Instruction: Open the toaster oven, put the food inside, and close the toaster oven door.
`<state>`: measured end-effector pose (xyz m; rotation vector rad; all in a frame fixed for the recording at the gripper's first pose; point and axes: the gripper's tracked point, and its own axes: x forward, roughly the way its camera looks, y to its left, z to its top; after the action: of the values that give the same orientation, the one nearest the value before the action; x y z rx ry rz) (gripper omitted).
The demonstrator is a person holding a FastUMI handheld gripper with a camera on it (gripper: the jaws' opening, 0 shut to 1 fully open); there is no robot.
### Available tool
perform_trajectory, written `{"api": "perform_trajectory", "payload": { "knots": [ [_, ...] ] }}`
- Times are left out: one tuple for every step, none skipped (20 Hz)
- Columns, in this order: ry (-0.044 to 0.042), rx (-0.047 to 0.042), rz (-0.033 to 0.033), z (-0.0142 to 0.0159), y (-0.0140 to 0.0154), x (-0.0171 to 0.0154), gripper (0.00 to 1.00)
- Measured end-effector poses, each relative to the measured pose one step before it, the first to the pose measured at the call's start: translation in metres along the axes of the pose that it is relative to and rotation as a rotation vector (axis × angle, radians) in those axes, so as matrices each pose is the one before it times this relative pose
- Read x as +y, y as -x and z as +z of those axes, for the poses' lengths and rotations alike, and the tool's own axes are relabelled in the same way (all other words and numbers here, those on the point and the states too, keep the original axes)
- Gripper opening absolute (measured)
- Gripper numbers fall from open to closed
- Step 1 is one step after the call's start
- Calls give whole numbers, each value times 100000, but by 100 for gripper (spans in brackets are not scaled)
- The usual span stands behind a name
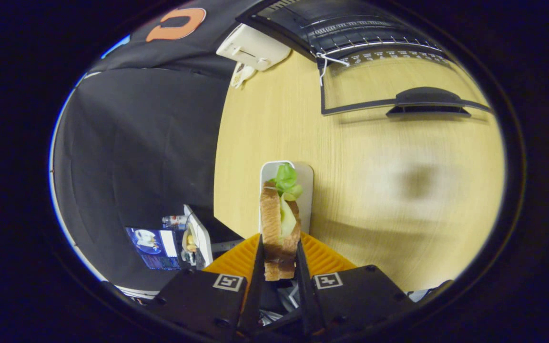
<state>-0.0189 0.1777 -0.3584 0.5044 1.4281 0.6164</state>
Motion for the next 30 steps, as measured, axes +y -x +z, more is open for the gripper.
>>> {"api": "perform_trajectory", "payload": {
  "knots": [
    [-391, 345, 1185, -18, 262, 681, 37],
    [907, -355, 1651, 36, 632, 710, 35],
    [820, -974, 1626, 11, 1007, 975, 33],
    [445, -1324, 2301, 195, 1092, 946, 32],
    [-181, -1813, 2896, 317, 1263, 1163, 32],
    [-404, -2960, 2622, 691, 1421, 901, 32],
    [-305, -4109, 1799, 936, 1523, 629, 32],
    [-557, -4973, 944, 1267, 1499, 251, 32],
    [-524, -4981, 551, 1435, 1415, 3, 32],
    [347, -3720, 620, 1467, 1406, -109, 32],
    [365, -4006, 164, 1556, 1326, -459, 31],
    [-413, -4223, -417, 1490, 660, -633, 31],
    [-1080, -3932, -168, 1600, 646, -636, 31],
    [-2017, -3790, 526, 1420, 238, -509, 31],
    [-2515, -4050, 1065, 1386, 8, -494, 32],
    [-2458, -3636, 1757, 1180, -443, -348, 31],
    [-3087, -3945, 1682, 1020, -339, -419, 31],
    [-3047, -3263, 1158, 881, -743, -581, 31],
    [-2868, -2717, 493, 1040, -1114, -695, 32],
    [-2678, -2678, 269, 794, -892, -689, 32],
    [-2223, -2502, 310, 975, -878, -411, 31],
    [-1869, -2852, 507, 992, -938, -523, 31],
    [-1491, -3168, 732, 1083, -699, -446, 31],
    [-902, -4660, 320, 1247, -327, -179, 31],
    [-175, -4264, 197, 1203, -769, -310, 31],
    [-1141, -4178, 366, 1329, -1011, -374, 31],
    [-3351, -4216, 370, 1008, -734, -457, 31],
    [-4810, -4295, 1751, 1097, -894, -310, 31],
    [-4786, -4630, 2414, 1202, -673, 174, 32],
    [-2929, -3591, 809, 846, -725, -76, 31]
  ]
}}
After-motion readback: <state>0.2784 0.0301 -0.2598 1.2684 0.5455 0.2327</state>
